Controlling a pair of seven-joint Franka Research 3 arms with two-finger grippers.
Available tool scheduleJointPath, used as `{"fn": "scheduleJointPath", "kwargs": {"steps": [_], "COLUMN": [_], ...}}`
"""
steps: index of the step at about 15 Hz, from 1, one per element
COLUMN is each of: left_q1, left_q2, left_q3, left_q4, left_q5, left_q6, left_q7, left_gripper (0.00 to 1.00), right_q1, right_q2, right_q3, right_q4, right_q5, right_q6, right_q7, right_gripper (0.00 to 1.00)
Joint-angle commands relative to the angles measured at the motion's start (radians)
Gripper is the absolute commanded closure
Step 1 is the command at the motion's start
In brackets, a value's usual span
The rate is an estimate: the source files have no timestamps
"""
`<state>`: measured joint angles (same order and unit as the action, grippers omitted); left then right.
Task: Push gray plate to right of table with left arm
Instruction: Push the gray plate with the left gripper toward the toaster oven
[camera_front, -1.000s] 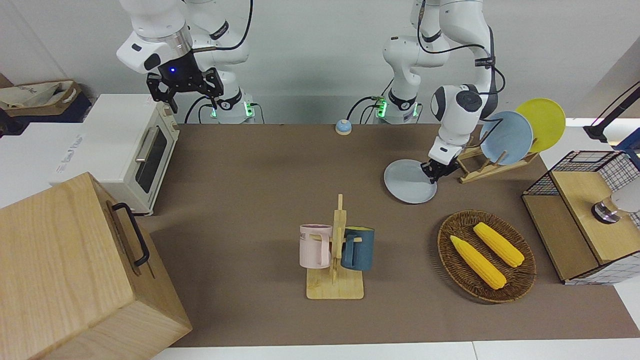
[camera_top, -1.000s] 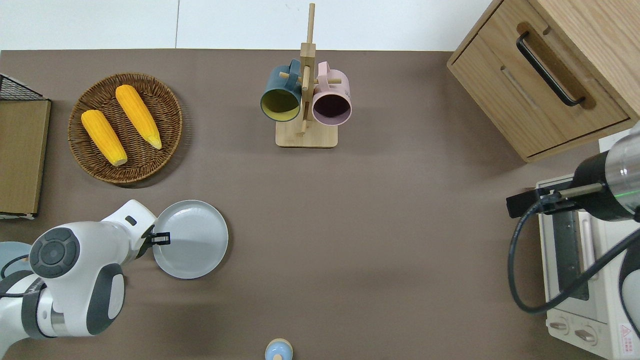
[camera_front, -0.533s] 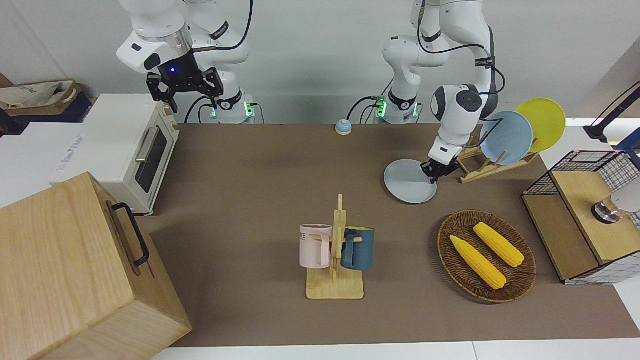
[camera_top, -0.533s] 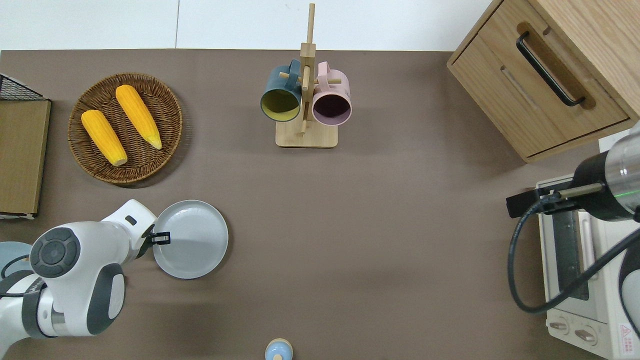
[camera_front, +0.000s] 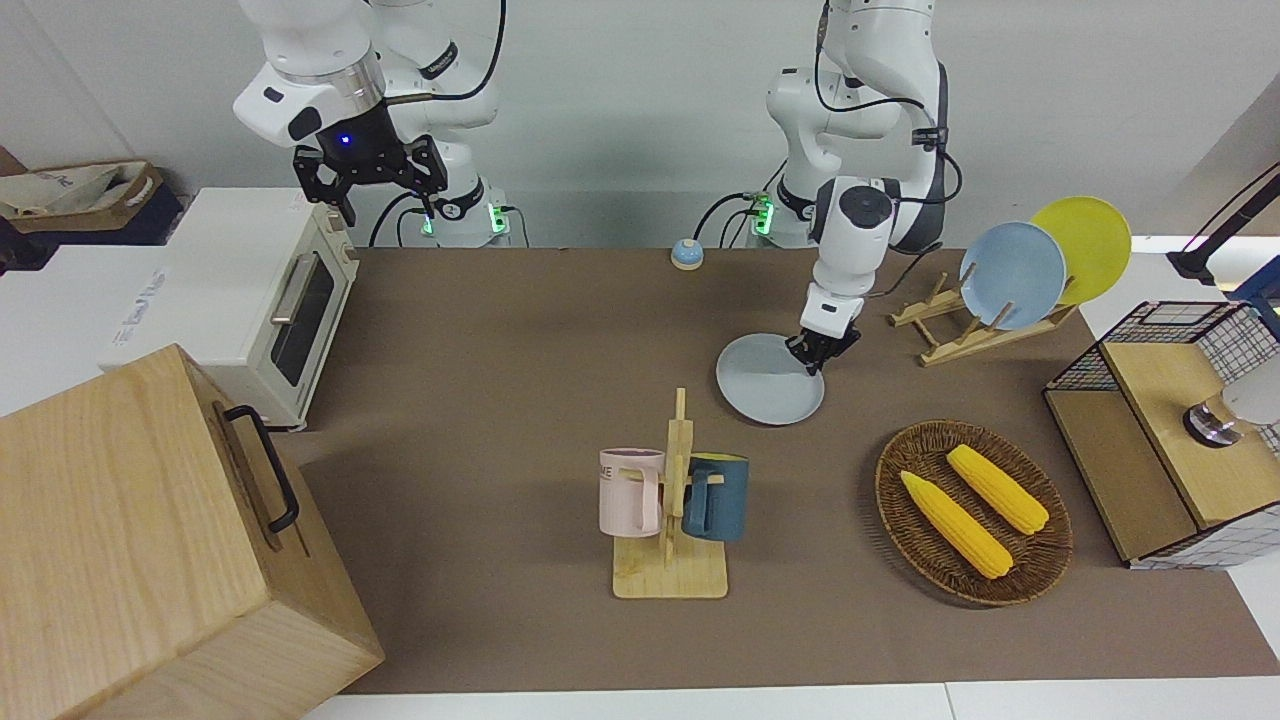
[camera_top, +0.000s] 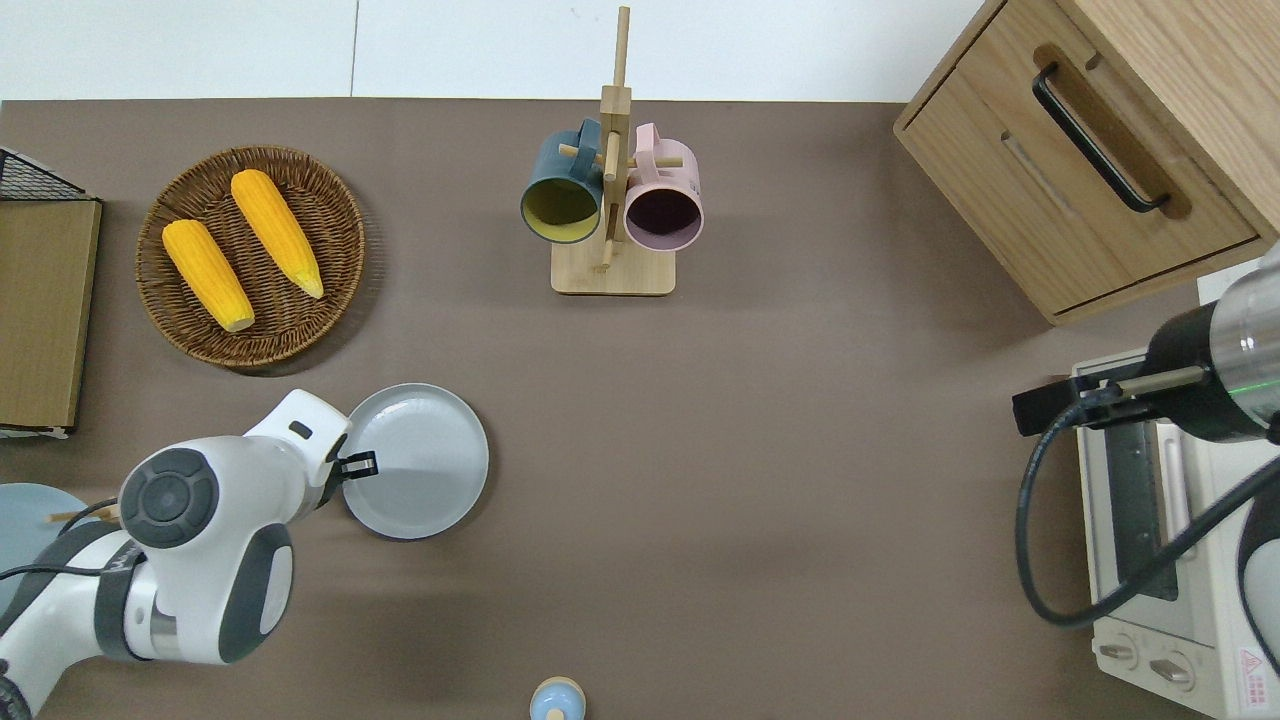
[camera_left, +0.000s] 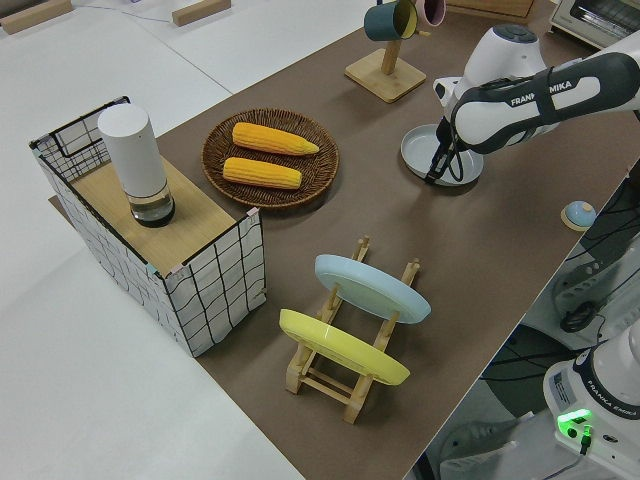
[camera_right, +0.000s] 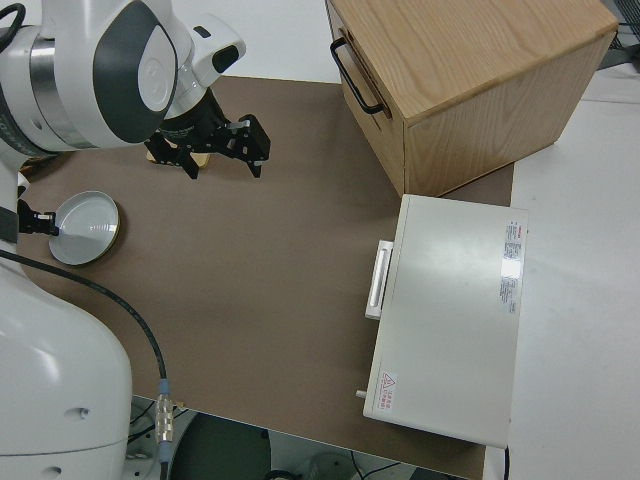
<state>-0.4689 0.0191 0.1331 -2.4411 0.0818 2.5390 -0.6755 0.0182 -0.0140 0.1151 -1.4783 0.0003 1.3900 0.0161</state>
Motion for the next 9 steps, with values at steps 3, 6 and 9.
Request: {"fn": "scheduleJointPath", "kwargs": {"steps": [3, 6, 9], "left_q1": [-0.194, -0.252, -0.284], "left_q2": [0.114, 0.159, 0.194], "left_q3": [0.005, -0.004, -0.039], "left_q4": [0.054, 0.103, 0.174], "left_q5": [0.024, 0.038, 0.038], "left_q6": [0.003, -0.028, -0.084], "left_q7": [-0.260, -0.358, -0.438], "left_gripper": [1.00, 1.00, 1.00], "right_q1": [-0.020, -0.020, -0.020], "right_q2": [-0.003, -0.003, -0.003], "right_q3": [0.017, 0.017, 0.015], "right_q4": [0.009, 0.009, 0.009], "right_q5": [0.006, 0.004, 0.006], "right_q6": [-0.016, -0.016, -0.016], "right_q7": [0.013, 0.013, 0.013], "right_gripper": [0.017, 0.017, 0.017]}}
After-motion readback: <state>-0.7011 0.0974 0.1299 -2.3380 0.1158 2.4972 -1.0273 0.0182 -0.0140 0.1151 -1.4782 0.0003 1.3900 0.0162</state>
